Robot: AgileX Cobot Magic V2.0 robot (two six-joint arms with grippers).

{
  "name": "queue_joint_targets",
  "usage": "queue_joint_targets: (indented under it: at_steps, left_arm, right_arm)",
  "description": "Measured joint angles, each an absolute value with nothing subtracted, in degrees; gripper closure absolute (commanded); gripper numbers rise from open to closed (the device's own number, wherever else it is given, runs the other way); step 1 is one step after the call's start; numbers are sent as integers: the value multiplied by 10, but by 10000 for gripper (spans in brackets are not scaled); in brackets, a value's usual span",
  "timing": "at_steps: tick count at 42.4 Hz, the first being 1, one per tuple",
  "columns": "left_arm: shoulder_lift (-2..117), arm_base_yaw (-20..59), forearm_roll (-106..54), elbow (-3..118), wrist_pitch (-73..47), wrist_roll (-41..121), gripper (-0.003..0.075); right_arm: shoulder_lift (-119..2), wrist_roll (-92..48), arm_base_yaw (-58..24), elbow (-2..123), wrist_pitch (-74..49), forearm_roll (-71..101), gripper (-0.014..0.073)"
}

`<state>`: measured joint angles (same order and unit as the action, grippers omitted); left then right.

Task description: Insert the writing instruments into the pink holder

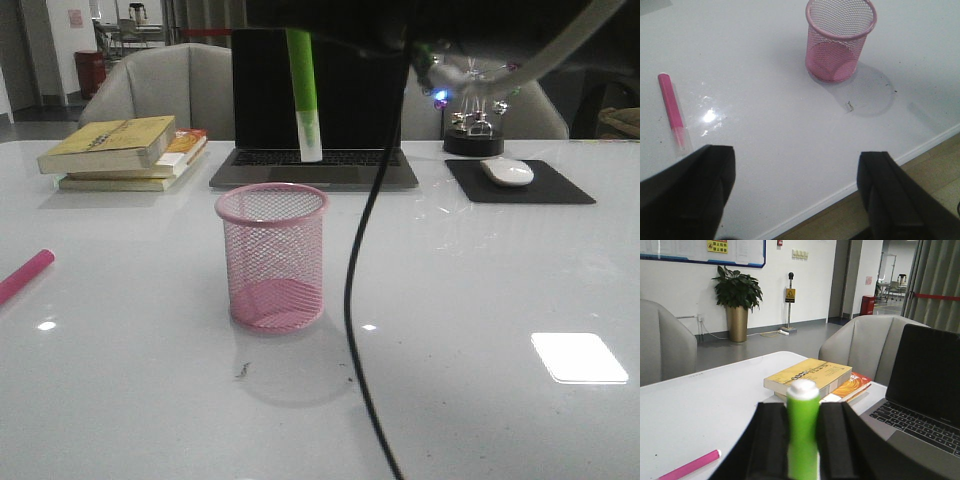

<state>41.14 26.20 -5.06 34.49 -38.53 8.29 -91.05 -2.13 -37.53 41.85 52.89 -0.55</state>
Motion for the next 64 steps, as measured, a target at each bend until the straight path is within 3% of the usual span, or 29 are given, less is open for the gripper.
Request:
queue_joint_targets:
  at_steps: [7, 16, 26, 29, 45, 51, 64]
  left_arm:
    - [411, 262, -51, 345, -385, 83, 161]
    - [411, 262, -51, 345, -385, 83, 161]
    - [411, 262, -51, 345, -385, 83, 161]
    - [411, 262, -51, 345, -385, 83, 161]
    - [411, 262, -51, 345, -385, 83, 161]
    - [411, 262, -51, 345, -385, 83, 161]
    - [411, 262, -51, 345, -385, 83, 161]
  right_arm:
    - [-977, -21, -375, 419, 622, -7, 482]
    - [-1052, -21, -375, 437, 640, -8, 461]
    - [-1096, -21, -375, 443, 628, -8, 188]
    - [-1101, -21, -375, 443, 616, -8, 147]
    - [-1022, -21, -375, 443, 592, -8, 139]
    - [-922, -21, -375, 441, 458, -8, 139]
    - [-677, -21, -375, 441, -22, -8, 139]
